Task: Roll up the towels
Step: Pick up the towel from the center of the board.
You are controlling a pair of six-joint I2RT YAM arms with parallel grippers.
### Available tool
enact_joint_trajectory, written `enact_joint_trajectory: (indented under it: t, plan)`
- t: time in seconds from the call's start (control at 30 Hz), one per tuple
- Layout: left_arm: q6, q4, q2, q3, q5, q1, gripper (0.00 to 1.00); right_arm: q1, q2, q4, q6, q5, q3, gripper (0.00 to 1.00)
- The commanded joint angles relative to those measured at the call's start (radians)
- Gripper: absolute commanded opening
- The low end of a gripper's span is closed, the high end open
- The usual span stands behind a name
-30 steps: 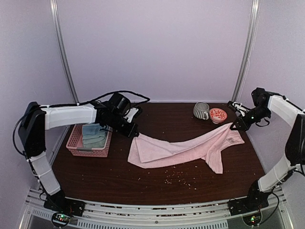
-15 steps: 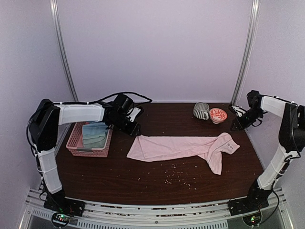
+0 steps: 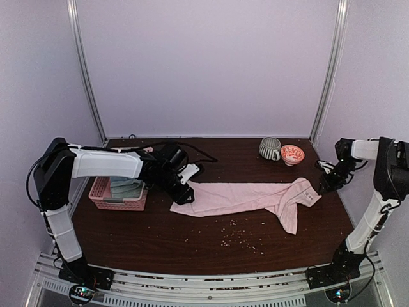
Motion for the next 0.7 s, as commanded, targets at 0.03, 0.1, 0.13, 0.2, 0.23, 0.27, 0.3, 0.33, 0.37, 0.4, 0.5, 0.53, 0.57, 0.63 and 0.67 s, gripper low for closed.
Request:
enact_joint_trajectory:
  t: [0.03,0.1,0.13,0.2,0.23,0.27,0.3,0.33,0.37,0.4,0.5,0.53,0.57,0.63,0.67]
  plan:
    - [0.045,0.011,0.030,0.021,-0.032,-0.044,0.46,-0.004,0.056,-0.015,0.027,-0.001,0.008,0.40]
    - [0.044,0.012,0.032,0.016,-0.046,-0.050,0.46,-0.003,0.067,-0.009,0.032,-0.001,0.006,0.39]
    - [0.042,0.012,0.033,0.014,-0.058,-0.051,0.46,-0.002,0.072,-0.004,0.035,0.003,0.004,0.39]
    - [0.036,0.012,0.032,0.011,-0.074,-0.052,0.47,0.000,0.079,0.011,0.045,0.033,-0.002,0.38]
    - [0.034,0.012,0.032,0.010,-0.080,-0.052,0.47,0.002,0.084,0.021,0.052,0.050,-0.007,0.38]
    - [0.033,0.012,0.031,0.008,-0.086,-0.052,0.47,0.002,0.088,0.034,0.060,0.066,-0.009,0.38]
    - [0.033,0.011,0.029,0.009,-0.089,-0.052,0.47,0.002,0.094,0.047,0.068,0.077,-0.012,0.38]
    - [0.033,0.012,0.027,0.009,-0.090,-0.053,0.47,0.002,0.101,0.057,0.074,0.078,-0.012,0.38]
    - [0.035,0.010,0.026,0.009,-0.093,-0.052,0.47,0.002,0.112,0.067,0.077,0.073,-0.009,0.36]
    - [0.037,0.007,0.026,0.010,-0.095,-0.052,0.47,0.003,0.122,0.079,0.078,0.067,-0.006,0.32]
    - [0.060,0.009,0.025,0.009,-0.083,-0.053,0.47,0.003,0.142,0.108,0.069,0.039,0.012,0.12]
    - [0.072,0.011,0.023,0.008,-0.071,-0.056,0.47,0.004,0.141,0.113,0.066,0.022,0.020,0.06]
    - [0.087,0.015,0.022,0.007,-0.056,-0.062,0.47,0.004,0.133,0.124,0.067,0.006,0.027,0.04]
    - [0.119,0.022,0.025,0.014,-0.044,-0.086,0.48,0.004,0.116,0.128,0.073,-0.023,0.046,0.03]
    - [0.127,0.022,0.035,0.024,-0.054,-0.096,0.48,0.004,0.115,0.119,0.074,-0.033,0.058,0.03]
